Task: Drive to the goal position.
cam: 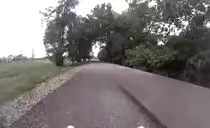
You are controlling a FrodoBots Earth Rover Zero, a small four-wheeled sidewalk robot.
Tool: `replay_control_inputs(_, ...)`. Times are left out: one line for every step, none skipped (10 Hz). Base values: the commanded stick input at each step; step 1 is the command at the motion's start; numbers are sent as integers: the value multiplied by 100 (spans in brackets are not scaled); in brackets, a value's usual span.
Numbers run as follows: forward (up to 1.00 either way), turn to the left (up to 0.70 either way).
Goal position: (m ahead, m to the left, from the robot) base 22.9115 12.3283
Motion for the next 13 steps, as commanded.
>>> replay_control_inputs(70, -35)
replay_control_inputs(70, -35)
replay_control_inputs(70, -26)
replay_control_inputs(70, 0)
replay_control_inputs(70, 0)
replay_control_inputs(70, 0)
replay_control_inputs(70, 5)
replay_control_inputs(70, 20)
replay_control_inputs(70, 35)
replay_control_inputs(70, 35)
replay_control_inputs(70, 35)
replay_control_inputs(70, 35)
replay_control_inputs(70, 35)
